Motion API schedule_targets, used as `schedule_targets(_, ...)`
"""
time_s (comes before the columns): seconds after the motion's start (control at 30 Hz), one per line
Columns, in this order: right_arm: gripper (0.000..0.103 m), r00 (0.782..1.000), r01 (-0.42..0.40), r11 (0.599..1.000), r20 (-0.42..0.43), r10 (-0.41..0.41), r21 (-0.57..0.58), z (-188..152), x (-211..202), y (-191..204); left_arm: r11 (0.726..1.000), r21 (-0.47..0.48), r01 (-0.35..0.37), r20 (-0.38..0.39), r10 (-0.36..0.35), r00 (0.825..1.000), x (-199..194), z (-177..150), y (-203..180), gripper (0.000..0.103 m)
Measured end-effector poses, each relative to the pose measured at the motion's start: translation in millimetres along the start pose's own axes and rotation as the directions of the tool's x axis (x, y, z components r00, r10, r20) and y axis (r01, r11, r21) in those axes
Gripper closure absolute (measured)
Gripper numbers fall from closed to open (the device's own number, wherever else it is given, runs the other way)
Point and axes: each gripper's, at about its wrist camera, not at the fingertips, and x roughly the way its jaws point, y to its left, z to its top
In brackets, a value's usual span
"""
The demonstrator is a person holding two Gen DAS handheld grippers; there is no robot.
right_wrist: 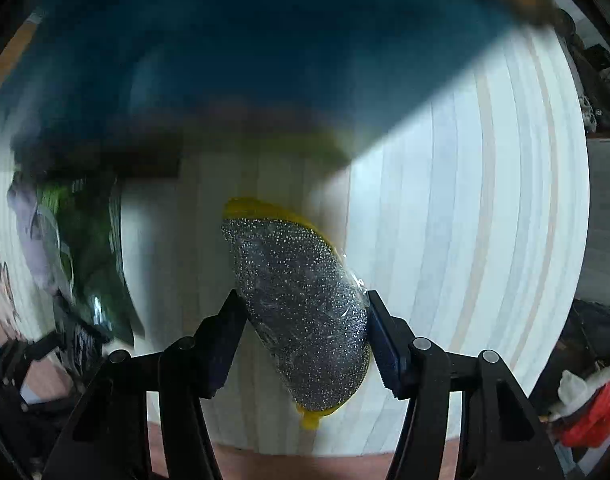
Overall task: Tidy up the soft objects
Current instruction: 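Grasp the black snack bag with the left tool while the right grasps the scrub sponge, then carry both items into the box and open both tools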
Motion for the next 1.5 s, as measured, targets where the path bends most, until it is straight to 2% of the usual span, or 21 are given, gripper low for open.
schedule_targets(0.27,0.041,0.993,-0.076,0.997,-0.093,0.076,0.005,-70,15,12,0.999,-0.032,0.026,-0.015,-0.026,1.0,8,-19,15,0.052)
schedule_targets(0.4,0.04,0.99,-0.098,0.995,-0.096,0.099,0.02,-81,22,10,0.999,-0.011,0.036,-0.034,-0.036,0.999,10,-39,15,0.05)
schedule_targets(0.43,0.034,0.99,-0.099,0.995,-0.101,0.101,0.024,-87,27,11,0.999,-0.003,0.052,-0.057,-0.053,0.997,12,-42,15,0.046)
schedule_targets(0.47,0.025,0.99,-0.095,0.995,-0.106,0.098,0.03,-86,31,4,0.997,0.001,0.072,-0.077,-0.071,0.994,15,-41,15,0.045)
schedule_targets(0.53,0.022,0.989,-0.099,0.994,-0.106,0.103,0.043,-90,33,-3,0.995,0.011,0.104,-0.1,-0.102,0.99,18,-46,15,0.045)
schedule_targets(0.7,0.022,0.99,-0.114,0.993,-0.086,0.116,0.03,-98,28,-2,0.998,0.037,0.06,-0.083,-0.057,0.995,21,-52,8,0.046)
schedule_targets(0.77,0.022,0.992,-0.097,0.995,-0.08,0.098,0.015,-102,26,3,0.999,0.03,0.025,-0.069,-0.023,0.997,20,-52,1,0.056)
schedule_targets(0.83,0.027,0.995,-0.079,0.997,-0.066,0.08,0.008,-105,32,26,1.0,0.016,0.025,-0.061,-0.024,0.998,19,-55,-3,0.059)
schedule_targets(0.87,0.04,0.996,-0.065,0.998,-0.065,0.065,-0.001,-102,25,34,1.0,0.013,0.022,-0.058,-0.021,0.998,20,-58,-3,0.06)
schedule_targets(0.9,0.044,0.997,-0.046,0.999,-0.067,0.045,-0.008,-103,26,37,1.0,0.013,0.018,-0.057,-0.017,0.998,17,-56,-12,0.061)
schedule_targets(1.03,0.048,0.998,-0.026,1.0,-0.049,0.026,0.008,-110,23,43,1.0,0.017,0.017,-0.035,-0.016,0.999,7,-63,-17,0.063)
schedule_targets(1.17,0.05,0.995,-0.093,0.995,-0.032,0.094,0.025,-115,0,40,0.998,-0.002,0.068,0.007,-0.068,0.998,-32,-54,-16,0.063)
schedule_targets(1.3,0.05,0.979,-0.203,0.979,0.016,0.202,0.024,-118,-45,44,0.99,-0.011,0.143,0.086,-0.142,0.986,-83,-54,-16,0.063)
schedule_targets(1.4,0.05,0.957,-0.281,0.96,0.08,0.279,0.008,-114,-90,48,0.983,0.002,0.181,0.16,-0.179,0.971,-128,-45,-15,0.063)
schedule_targets(1.5,0.05,0.924,-0.35,0.937,0.16,0.347,-0.01,-102,-141,50,0.976,0.023,0.215,0.218,-0.215,0.952,-174,-21,-11,0.063)
